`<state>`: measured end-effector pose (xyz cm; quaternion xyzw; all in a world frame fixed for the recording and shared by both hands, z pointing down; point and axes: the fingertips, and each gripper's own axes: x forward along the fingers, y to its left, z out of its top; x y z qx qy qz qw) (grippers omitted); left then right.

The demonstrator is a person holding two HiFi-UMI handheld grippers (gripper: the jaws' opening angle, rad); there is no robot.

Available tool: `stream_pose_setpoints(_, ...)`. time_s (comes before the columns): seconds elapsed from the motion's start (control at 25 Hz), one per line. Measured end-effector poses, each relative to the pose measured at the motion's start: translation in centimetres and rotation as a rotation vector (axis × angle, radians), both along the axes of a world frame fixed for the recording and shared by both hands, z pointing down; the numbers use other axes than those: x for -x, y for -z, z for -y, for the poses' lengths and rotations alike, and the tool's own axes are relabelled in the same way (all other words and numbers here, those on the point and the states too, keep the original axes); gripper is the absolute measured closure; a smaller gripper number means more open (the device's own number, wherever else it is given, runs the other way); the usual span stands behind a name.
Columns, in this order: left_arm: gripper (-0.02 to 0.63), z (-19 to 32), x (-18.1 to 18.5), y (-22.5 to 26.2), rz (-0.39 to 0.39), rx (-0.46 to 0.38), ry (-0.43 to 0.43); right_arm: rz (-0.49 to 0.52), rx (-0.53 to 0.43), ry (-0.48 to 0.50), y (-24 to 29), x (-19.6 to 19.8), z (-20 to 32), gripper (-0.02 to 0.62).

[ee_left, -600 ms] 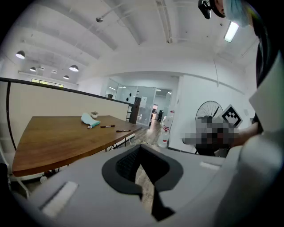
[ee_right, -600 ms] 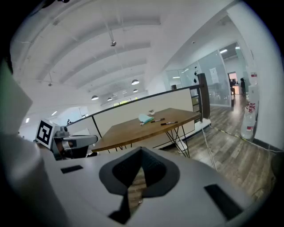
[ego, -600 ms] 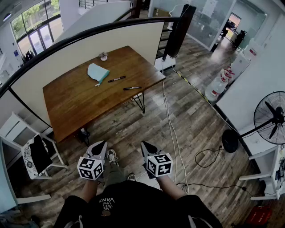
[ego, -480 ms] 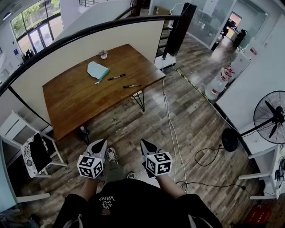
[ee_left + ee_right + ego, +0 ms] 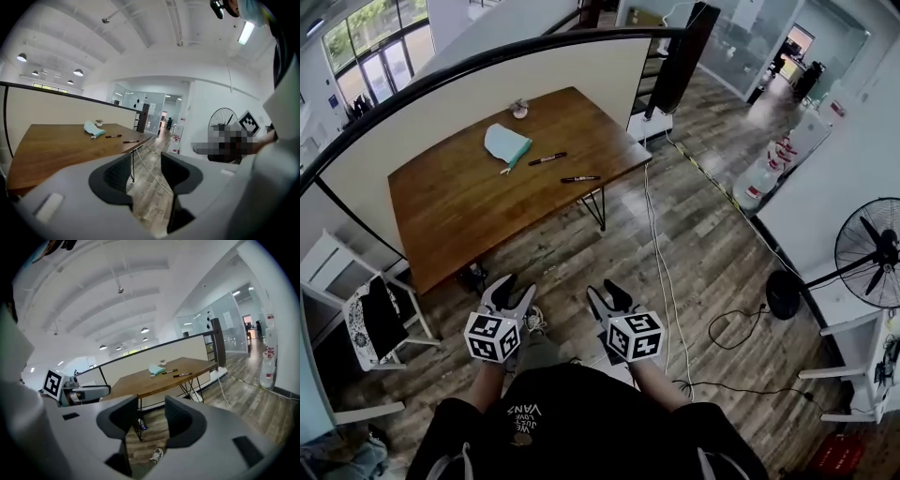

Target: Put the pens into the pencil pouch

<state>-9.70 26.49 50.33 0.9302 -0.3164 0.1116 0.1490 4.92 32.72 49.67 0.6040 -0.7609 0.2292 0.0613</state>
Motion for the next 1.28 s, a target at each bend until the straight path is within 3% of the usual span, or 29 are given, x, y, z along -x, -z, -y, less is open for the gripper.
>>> stream_pose_setpoints(0.8, 0.419, 17.1, 0.7, -1.6, 0.012, 0.067, -0.05, -0.039, 0.114, -0.062, -2.3, -0.3, 16.4, 0.451)
stream_pose_setpoints(1.28, 0.419, 26.3, 1.4, -2.6, 0.038, 0.079, -0.151, -0.056, 0.143, -0.221, -3.3, -1.7, 23.6, 0.451)
